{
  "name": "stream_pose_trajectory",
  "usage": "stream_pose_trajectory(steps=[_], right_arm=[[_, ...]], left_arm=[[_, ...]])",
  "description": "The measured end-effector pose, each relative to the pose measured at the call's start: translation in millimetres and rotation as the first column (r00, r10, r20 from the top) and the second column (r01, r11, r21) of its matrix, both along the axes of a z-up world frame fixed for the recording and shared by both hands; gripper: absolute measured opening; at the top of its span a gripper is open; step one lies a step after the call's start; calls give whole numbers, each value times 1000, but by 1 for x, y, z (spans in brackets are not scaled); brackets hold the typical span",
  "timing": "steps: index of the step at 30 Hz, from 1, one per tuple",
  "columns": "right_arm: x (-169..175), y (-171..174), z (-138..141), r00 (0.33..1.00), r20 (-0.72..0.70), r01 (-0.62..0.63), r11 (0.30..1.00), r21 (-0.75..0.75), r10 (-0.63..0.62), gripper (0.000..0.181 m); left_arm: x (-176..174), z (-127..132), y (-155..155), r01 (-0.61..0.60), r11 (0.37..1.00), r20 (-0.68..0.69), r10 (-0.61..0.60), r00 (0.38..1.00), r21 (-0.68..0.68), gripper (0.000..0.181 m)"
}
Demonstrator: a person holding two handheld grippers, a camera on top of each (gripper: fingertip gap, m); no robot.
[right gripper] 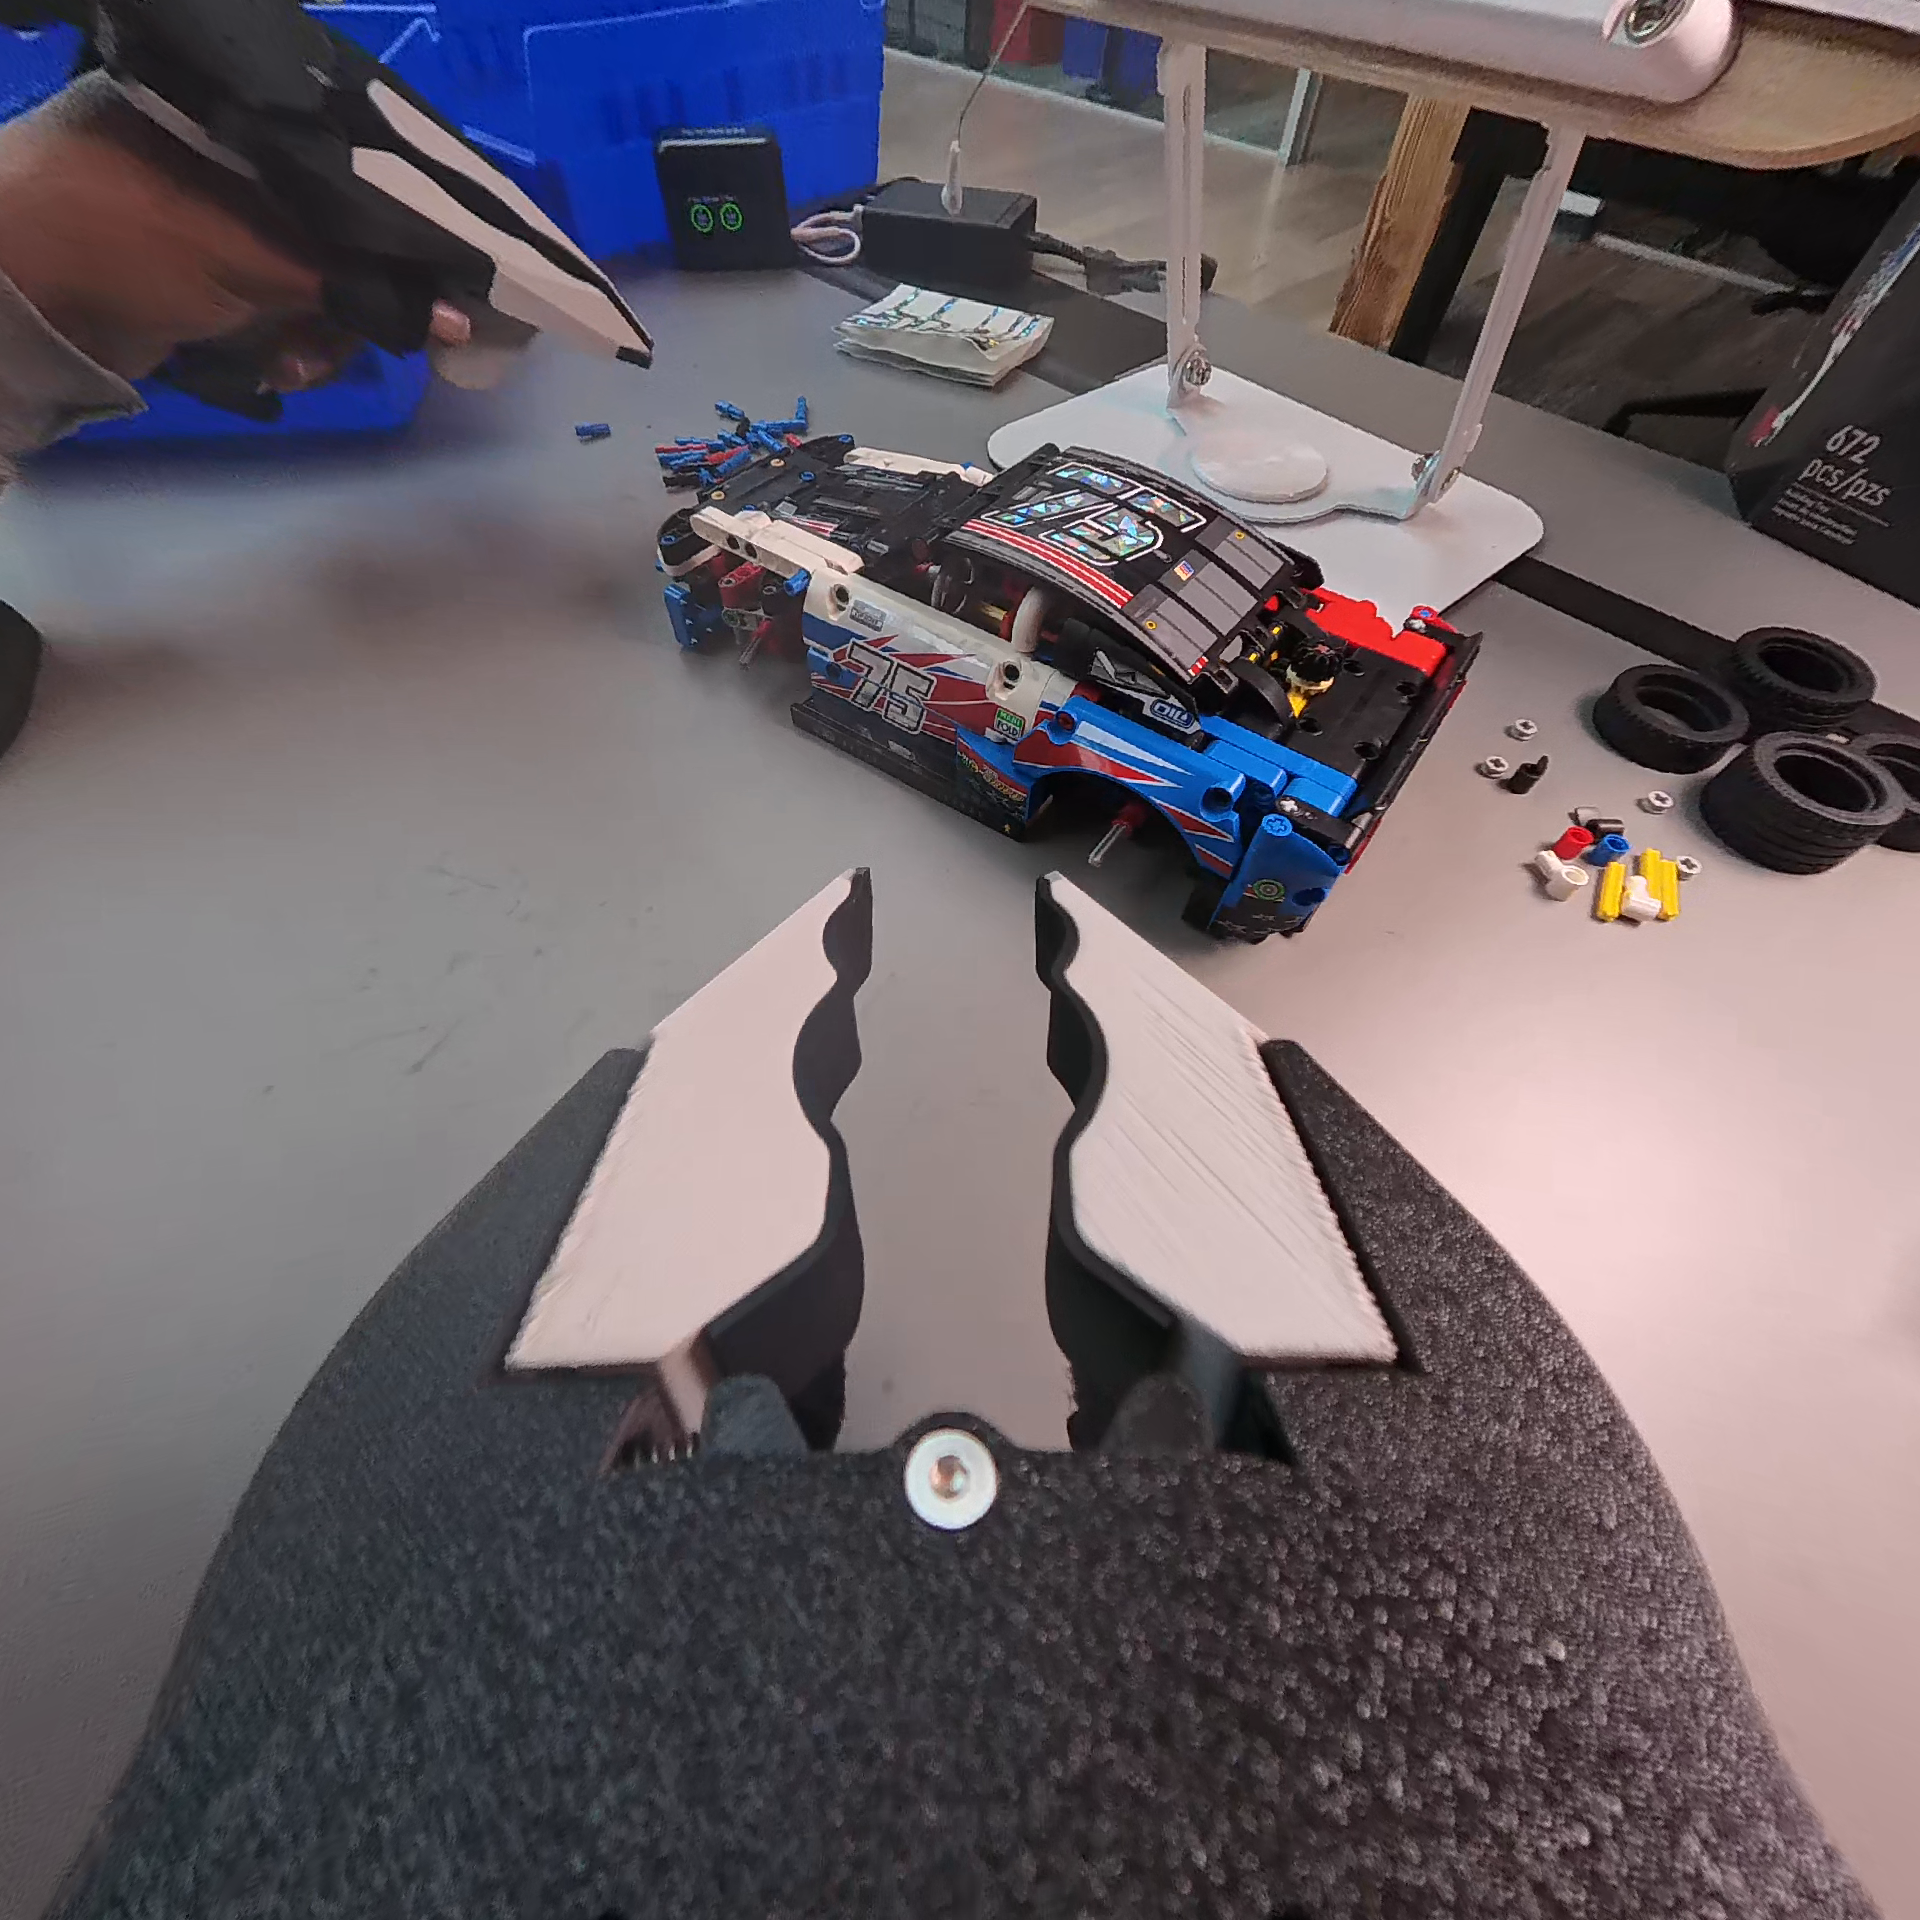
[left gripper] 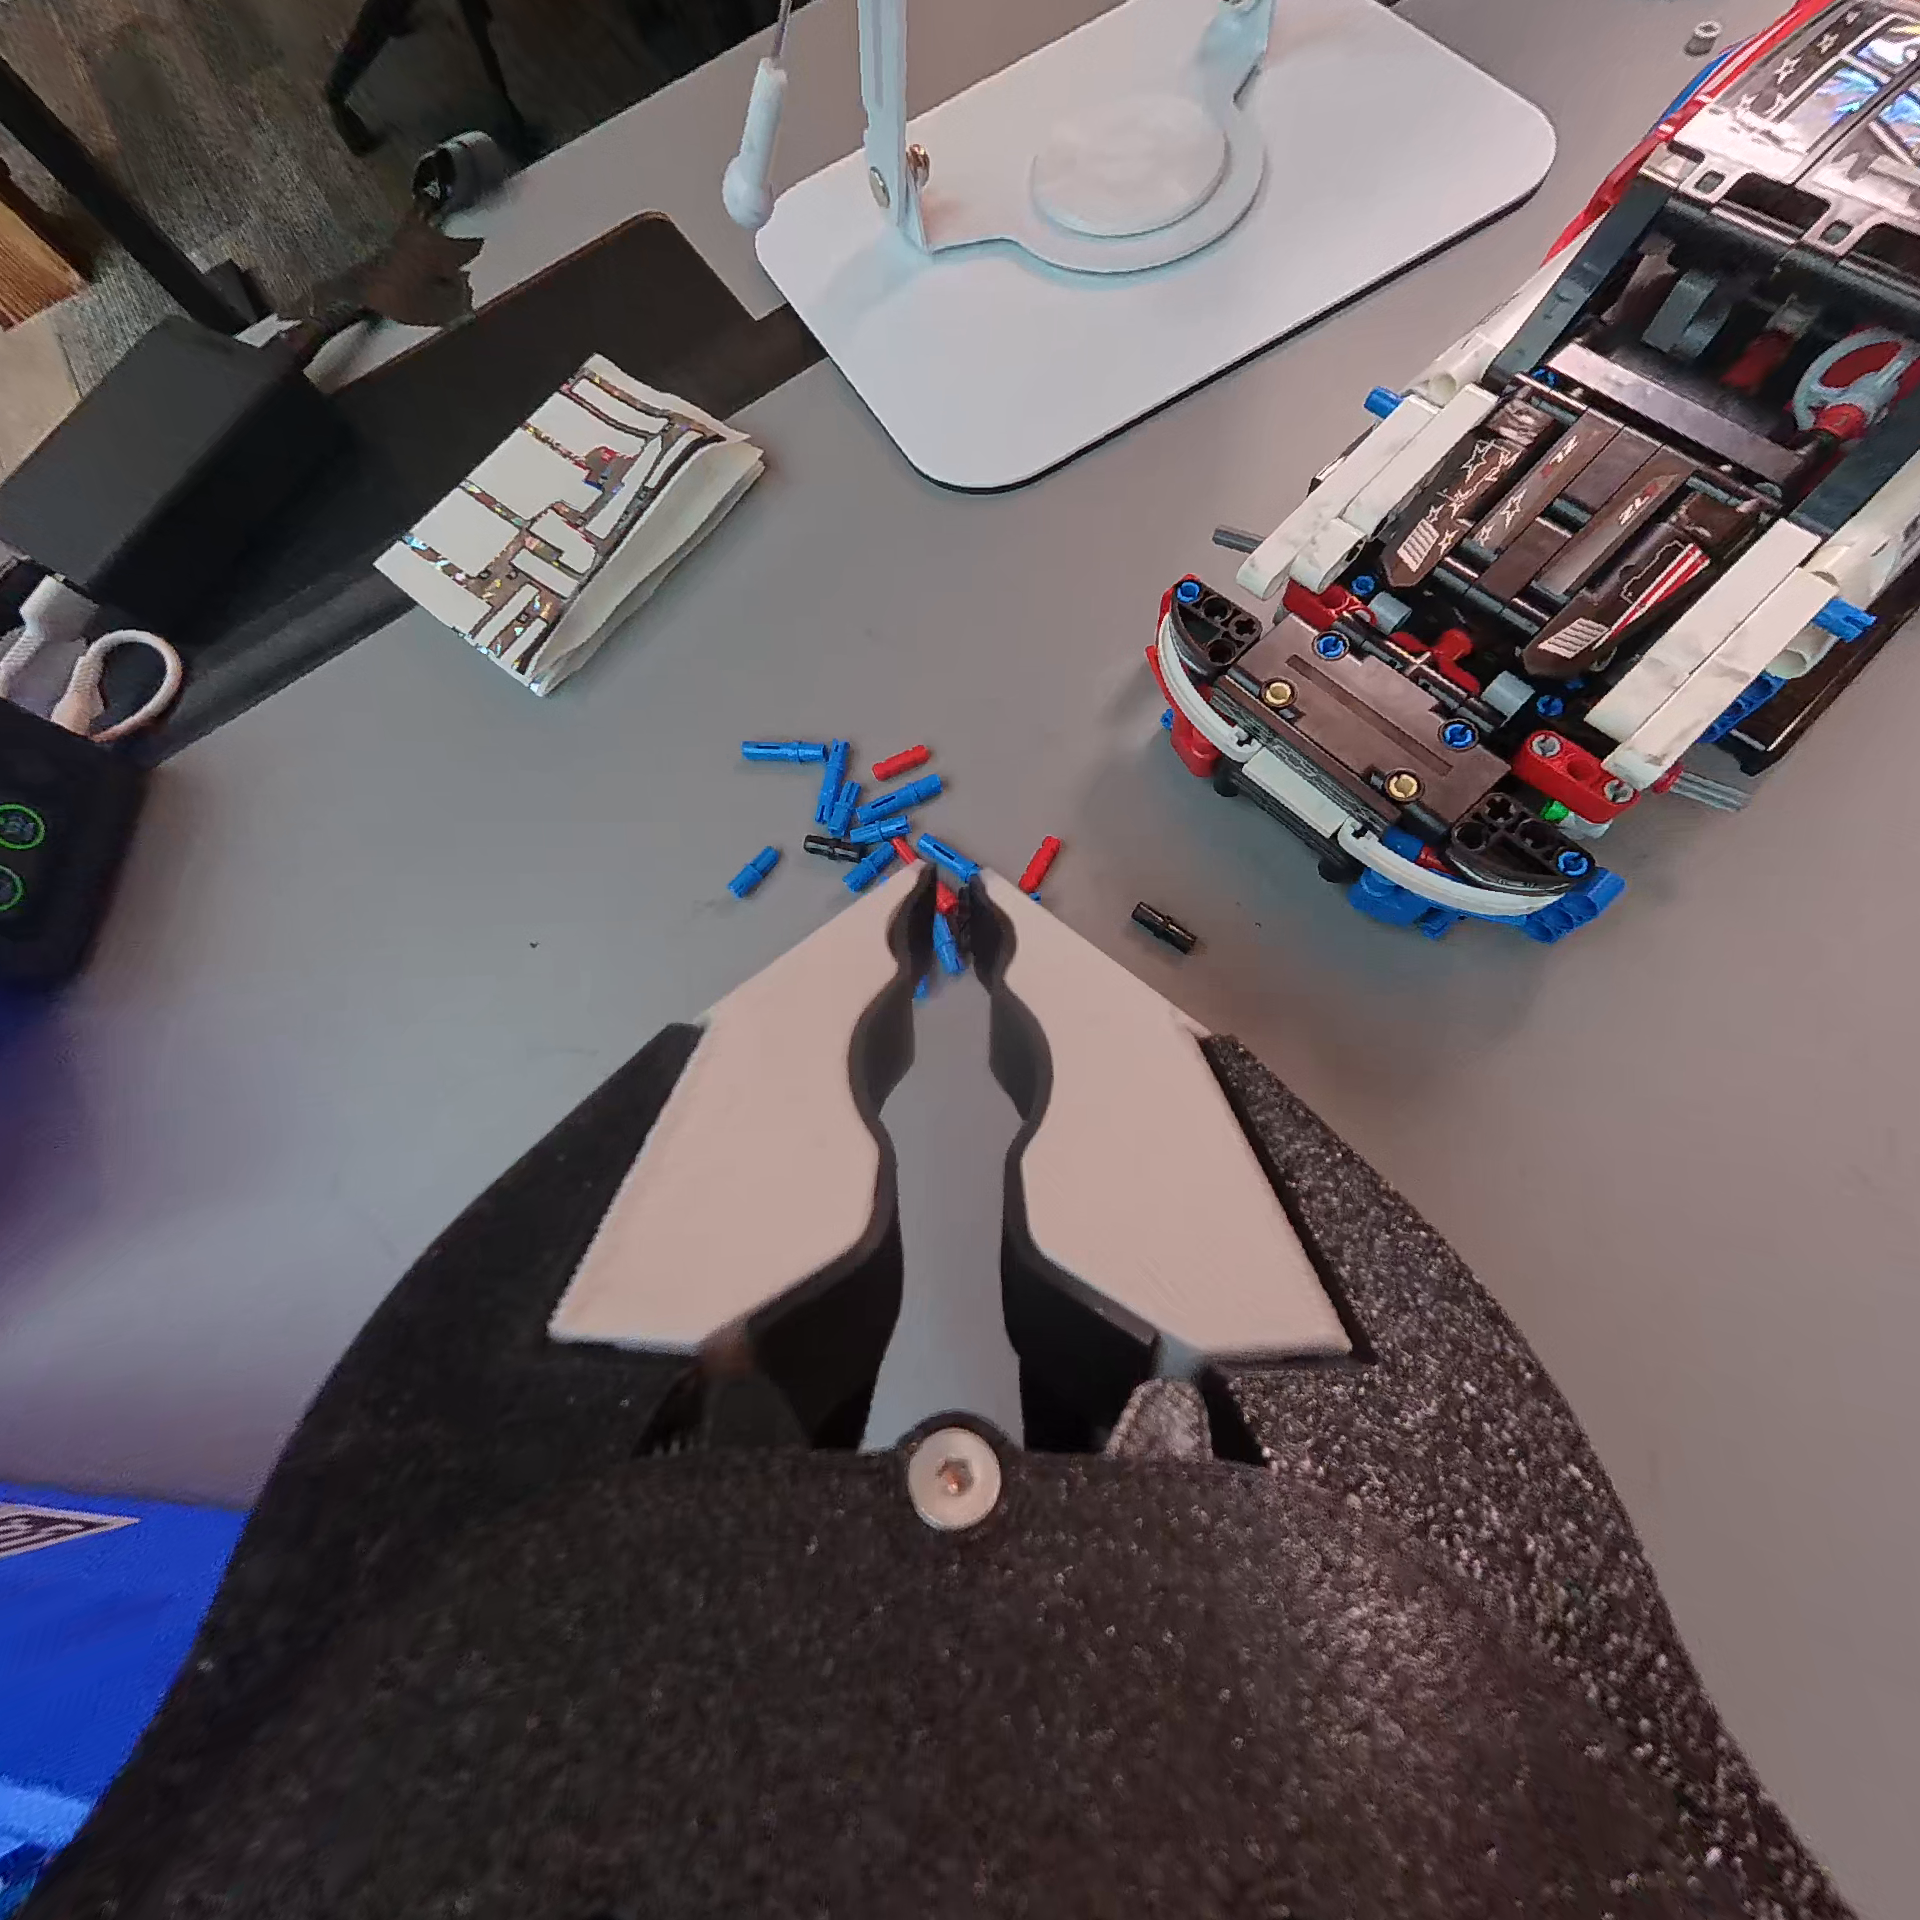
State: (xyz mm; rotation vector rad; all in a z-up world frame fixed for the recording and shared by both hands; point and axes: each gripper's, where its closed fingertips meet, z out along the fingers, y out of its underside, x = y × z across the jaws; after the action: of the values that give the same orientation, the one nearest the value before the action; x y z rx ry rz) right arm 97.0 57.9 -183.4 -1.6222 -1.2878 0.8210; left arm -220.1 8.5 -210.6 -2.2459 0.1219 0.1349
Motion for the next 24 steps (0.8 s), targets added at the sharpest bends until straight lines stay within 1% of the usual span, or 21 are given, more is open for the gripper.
stream_pose_trajectory(steps=[1,2,3,4,7,10,12,14,16,17,19,22,23,24], right_arm=[[0,0,0,1000,0,-2,1000,-1,2,30],[-1,-1,-1,1000,1,-3,1000,-3,3,30],[-1,-1,-2,1000,2,-4,1000,-4,4,30],[-1,-1,-2,1000,1,-6,1000,-3,6,30],[0,-3,-4,1000,-4,-12,1000,1,12,29],[-1,-2,-5,1000,-13,-15,1000,-4,15,28],[-3,-2,-2,999,-31,-16,1000,-7,16,27],[-5,-3,2,999,-50,-19,1000,-5,18,26],[-6,-4,6,997,-68,-22,1000,7,22,26],[-7,-6,8,997,-77,-27,1000,13,27,27],[-9,-6,12,996,-90,-26,999,27,28,28],[-12,-6,18,993,-111,-20,998,56,26,37],[-13,-5,20,994,-109,-18,998,68,25,37],[-14,-5,21,994,-103,-17,997,80,25,36]], left_arm=[[0,0,0,4,1000,-3,-4,1000,6,12],[1,0,0,5,1000,-3,-5,1000,10,13],[2,1,0,11,1000,0,-11,1000,12,3],[4,1,0,24,1000,8,-25,1000,19,0],[14,8,2,58,997,33,-60,998,55,0],[35,27,4,117,980,73,-130,989,158,2],[60,49,0,169,948,166,-218,962,270,15],[87,73,-10,209,902,274,-325,905,378,24],[106,87,-23,226,867,336,-395,855,445,31],[112,91,-30,224,856,350,-410,842,465,36],[114,92,-40,195,850,355,-399,845,490,49],[110,80,-50,154,863,322,-337,885,481,70],[112,77,-53,157,869,328,-337,883,470,70],[116,76,-56,162,869,349,-350,870,468,64]])
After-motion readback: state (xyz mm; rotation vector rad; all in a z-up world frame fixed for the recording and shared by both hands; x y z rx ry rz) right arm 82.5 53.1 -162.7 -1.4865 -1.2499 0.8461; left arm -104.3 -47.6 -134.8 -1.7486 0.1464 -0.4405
